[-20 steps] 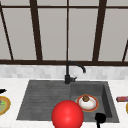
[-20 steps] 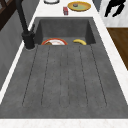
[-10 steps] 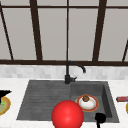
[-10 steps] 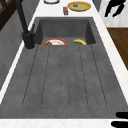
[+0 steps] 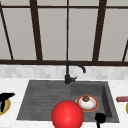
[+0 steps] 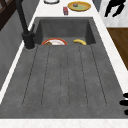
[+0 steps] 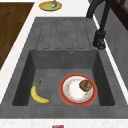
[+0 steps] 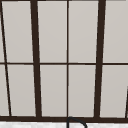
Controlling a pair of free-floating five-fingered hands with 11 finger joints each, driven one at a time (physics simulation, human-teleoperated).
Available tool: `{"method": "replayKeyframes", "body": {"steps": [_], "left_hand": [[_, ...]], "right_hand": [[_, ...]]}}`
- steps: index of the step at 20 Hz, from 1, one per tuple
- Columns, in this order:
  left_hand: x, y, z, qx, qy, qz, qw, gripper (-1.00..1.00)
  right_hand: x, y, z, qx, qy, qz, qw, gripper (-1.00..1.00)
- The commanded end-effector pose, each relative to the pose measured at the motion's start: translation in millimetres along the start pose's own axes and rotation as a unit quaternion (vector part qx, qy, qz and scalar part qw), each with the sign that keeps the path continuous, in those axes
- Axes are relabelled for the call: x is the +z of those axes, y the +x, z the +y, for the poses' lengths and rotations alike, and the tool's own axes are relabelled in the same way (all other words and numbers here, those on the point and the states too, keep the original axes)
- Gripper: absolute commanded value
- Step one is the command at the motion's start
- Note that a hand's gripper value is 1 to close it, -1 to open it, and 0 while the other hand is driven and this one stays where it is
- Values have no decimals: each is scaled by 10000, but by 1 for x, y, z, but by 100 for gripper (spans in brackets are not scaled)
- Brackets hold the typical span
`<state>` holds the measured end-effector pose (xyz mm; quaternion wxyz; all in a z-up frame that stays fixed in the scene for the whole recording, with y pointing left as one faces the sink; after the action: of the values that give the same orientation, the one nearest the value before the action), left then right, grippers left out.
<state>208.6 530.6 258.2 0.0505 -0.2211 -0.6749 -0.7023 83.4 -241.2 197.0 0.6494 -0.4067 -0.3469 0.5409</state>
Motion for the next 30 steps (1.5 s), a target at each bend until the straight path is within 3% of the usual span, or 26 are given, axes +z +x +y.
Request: {"method": "replayKeyframes", "body": {"steps": [1, 14, 16, 24, 30], "left_hand": [[-18, 4, 5, 49, 85, 174, 9998, -100], [-72, -11, 14, 112, 107, 273, 9995, -100], [-82, 2, 6, 21, 120, 379, 9992, -100], [-108, 12, -9, 19, 174, 608, 9980, -100], [-123, 19, -17, 21, 151, 688, 9975, -100]], "right_hand": [[0, 0, 0, 0, 0, 0, 10000, 0], [0, 0, 0, 0, 0, 0, 10000, 0], [0, 0, 0, 0, 0, 0, 10000, 0], [0, 0, 0, 0, 0, 0, 10000, 0], [0, 0, 0, 0, 0, 0, 10000, 0]]}}
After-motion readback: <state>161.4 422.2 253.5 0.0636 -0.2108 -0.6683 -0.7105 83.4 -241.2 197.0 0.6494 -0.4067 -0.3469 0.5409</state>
